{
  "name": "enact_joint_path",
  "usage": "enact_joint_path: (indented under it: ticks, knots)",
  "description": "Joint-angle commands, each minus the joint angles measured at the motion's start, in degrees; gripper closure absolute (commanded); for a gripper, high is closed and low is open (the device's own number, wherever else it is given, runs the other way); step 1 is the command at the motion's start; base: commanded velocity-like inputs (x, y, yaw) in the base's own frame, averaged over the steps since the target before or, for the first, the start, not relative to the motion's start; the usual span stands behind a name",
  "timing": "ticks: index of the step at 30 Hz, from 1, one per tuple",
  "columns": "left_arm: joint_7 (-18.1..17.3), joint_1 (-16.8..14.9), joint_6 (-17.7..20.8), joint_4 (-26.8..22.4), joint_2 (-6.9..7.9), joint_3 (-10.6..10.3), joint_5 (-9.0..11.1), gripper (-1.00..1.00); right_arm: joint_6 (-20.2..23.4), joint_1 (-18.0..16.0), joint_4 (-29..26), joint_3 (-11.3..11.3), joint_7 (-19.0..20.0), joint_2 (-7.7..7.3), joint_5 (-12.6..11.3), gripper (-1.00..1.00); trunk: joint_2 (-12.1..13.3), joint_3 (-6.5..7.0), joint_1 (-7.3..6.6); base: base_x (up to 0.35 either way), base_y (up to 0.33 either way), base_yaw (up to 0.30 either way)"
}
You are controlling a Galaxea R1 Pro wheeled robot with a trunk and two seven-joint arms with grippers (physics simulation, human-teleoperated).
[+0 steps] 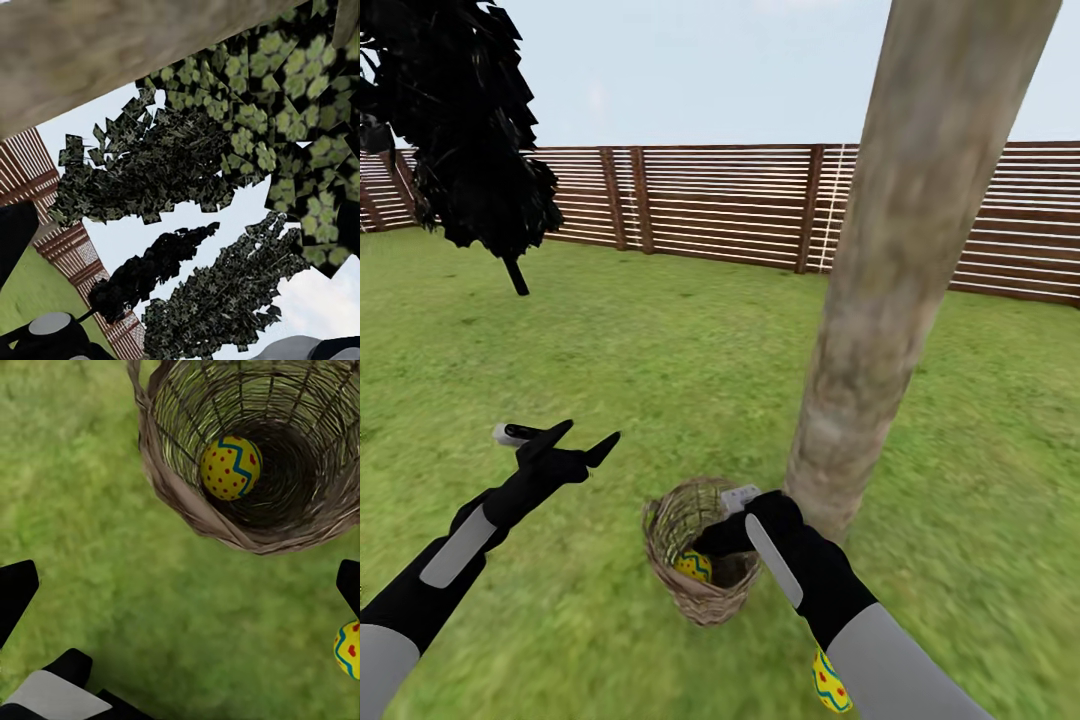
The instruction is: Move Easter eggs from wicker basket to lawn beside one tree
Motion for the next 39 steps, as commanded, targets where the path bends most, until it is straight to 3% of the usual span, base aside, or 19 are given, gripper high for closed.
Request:
enact_joint_path:
  ticks: [1, 11, 14, 17, 20, 24, 33, 34, 36, 39]
  knots:
    - [-0.1, -0.1, 0.5, 0.0, 0.02, -0.2, 0.5, -1.0, 0.2, 0.0, 0.0, 0.1, -0.4, 0.0, -0.4, -1.0, 0.0, -0.05, 0.01, 0.167, 0.227, 0.025]
    - [-0.1, 0.0, 0.5, 0.1, -0.31, -0.3, 0.6, -1.0, 0.2, 0.0, 1.9, 0.0, -1.2, 0.03, -0.5, -1.0, 0.0, -0.05, 0.01, 0.201, 0.214, 0.003]
    - [-0.1, 0.1, 0.5, 0.1, -0.37, -0.3, 0.6, -1.0, 0.2, 0.0, 4.0, 0.0, -3.9, 0.11, -0.5, -1.0, 0.0, -0.05, 0.01, 0.043, 0.035, 0.0]
    - [-0.1, 0.1, 0.5, 0.1, -0.36, -0.3, 0.6, -1.0, -0.3, 0.0, 5.7, -0.2, -9.1, 0.17, -0.5, -1.0, 0.0, -0.05, 0.01, 0.007, 0.006, 0.0]
    - [-0.1, 0.1, 0.5, 0.1, -0.38, -0.3, 0.6, -1.0, -1.2, 0.0, 6.9, -0.7, -10.1, 0.17, -0.8, -1.0, 0.0, -0.05, 0.01, 0.001, 0.001, 0.0]
    - [-0.1, 0.1, 0.5, 0.1, -0.4, -0.3, 0.6, -1.0, -4.6, 0.0, 8.2, -0.8, -10.2, 0.07, -4.6, -1.0, 0.0, -0.05, 0.01, 0.088, 0.055, 0.0]
    - [-0.1, 0.1, 0.5, 1.0, -0.45, -0.3, 0.7, -1.0, -5.7, 0.0, 9.3, -0.6, -10.4, 0.17, -6.6, -1.0, 0.0, 0.15, 0.01, 0.258, 0.177, -0.042]
    - [-0.1, 0.1, 0.5, 1.2, -0.46, -0.3, 0.8, -1.0, -5.6, 0.0, 9.4, -0.6, -10.3, 0.17, -7.5, -1.0, 0.0, 0.2, 0.01, 0.278, 0.207, -0.191]
    - [-0.1, 0.1, 0.6, 1.8, -0.6, -0.3, 0.9, -1.0, -5.5, 0.0, 9.5, -0.6, -10.4, 0.09, -11.3, -1.0, 0.0, 0.31, 0.01, 0.274, 0.216, -0.225]
    - [-0.2, 0.1, 0.6, 2.0, -0.65, -0.3, 0.9, -1.0, -5.5, 0.0, 9.5, -0.6, -10.6, -0.05, -14.1, -1.0, 0.0, 0.48, 0.01, 0.258, 0.225, -0.239]
